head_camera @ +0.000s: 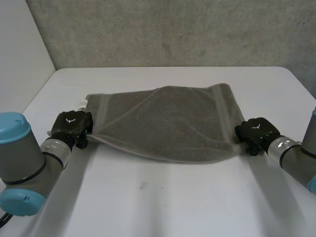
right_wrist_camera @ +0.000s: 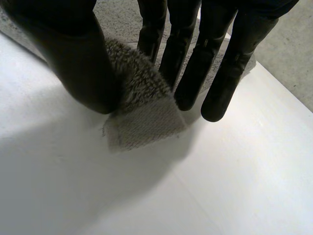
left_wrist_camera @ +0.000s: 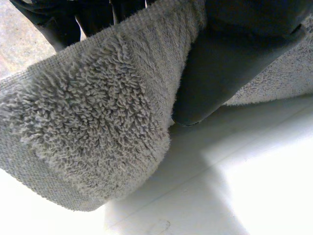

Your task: Fold the towel.

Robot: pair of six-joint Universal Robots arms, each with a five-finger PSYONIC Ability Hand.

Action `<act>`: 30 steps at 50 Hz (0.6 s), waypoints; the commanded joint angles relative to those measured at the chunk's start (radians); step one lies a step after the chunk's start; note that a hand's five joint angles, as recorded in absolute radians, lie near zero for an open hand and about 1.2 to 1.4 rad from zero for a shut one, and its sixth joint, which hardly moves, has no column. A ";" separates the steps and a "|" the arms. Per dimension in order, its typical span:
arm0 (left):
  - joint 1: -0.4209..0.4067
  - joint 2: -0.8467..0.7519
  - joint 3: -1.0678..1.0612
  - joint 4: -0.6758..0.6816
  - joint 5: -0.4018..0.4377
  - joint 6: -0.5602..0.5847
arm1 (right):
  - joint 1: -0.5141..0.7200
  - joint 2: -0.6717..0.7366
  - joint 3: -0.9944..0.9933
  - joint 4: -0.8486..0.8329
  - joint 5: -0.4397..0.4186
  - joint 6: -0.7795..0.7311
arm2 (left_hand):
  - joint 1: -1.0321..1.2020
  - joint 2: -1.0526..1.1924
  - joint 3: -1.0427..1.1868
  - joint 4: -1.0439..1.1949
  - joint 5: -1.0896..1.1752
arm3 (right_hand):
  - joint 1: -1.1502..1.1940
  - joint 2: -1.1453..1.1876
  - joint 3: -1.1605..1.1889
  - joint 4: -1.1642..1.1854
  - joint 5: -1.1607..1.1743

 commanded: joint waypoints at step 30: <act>-0.012 0.315 -0.216 -0.449 0.003 0.155 | -0.206 -0.436 0.226 0.753 0.000 -0.412 | 0.196 0.178 0.178 0.176 0.199 | 0.333 0.350 0.347 0.342 0.349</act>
